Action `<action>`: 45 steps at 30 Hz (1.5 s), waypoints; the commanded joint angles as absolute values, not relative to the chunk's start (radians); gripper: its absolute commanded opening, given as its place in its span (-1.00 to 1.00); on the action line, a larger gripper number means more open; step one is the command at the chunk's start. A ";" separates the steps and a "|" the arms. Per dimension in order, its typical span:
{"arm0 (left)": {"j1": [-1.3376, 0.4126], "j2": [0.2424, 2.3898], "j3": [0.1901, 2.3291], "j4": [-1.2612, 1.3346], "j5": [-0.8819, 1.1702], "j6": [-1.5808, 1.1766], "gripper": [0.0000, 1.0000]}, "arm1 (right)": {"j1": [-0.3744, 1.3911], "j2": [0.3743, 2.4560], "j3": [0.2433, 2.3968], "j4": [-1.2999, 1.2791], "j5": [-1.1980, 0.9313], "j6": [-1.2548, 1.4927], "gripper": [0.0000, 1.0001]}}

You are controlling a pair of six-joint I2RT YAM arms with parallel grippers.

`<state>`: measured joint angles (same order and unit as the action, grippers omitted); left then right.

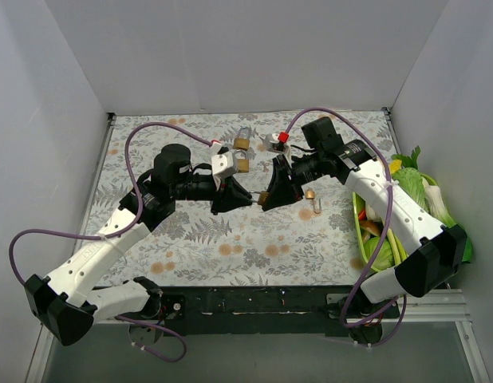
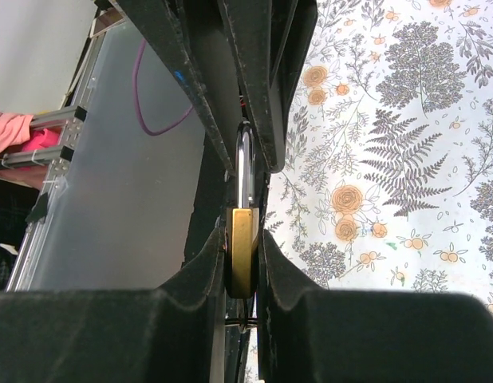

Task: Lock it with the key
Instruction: Lock the lock.

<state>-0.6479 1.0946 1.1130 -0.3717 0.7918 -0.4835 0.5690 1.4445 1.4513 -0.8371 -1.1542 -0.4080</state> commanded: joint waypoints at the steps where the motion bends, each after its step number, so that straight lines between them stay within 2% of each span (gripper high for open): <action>1: -0.644 1.065 1.147 -0.380 0.808 -0.494 -0.71 | 0.572 1.405 1.479 -0.822 -1.144 -0.430 -0.97; 8: -0.644 1.095 1.175 -0.376 0.864 -0.521 -1.00 | 0.580 1.379 1.465 -0.766 -1.092 -0.417 -0.97; 30: -0.667 1.131 1.095 -0.245 0.923 -0.699 -1.00 | 0.653 1.342 1.387 -0.494 -1.003 -0.339 -0.97; 45: -0.670 1.135 1.048 -0.166 0.936 -0.765 -1.00 | 0.689 1.333 1.365 -0.376 -1.035 -0.308 -0.97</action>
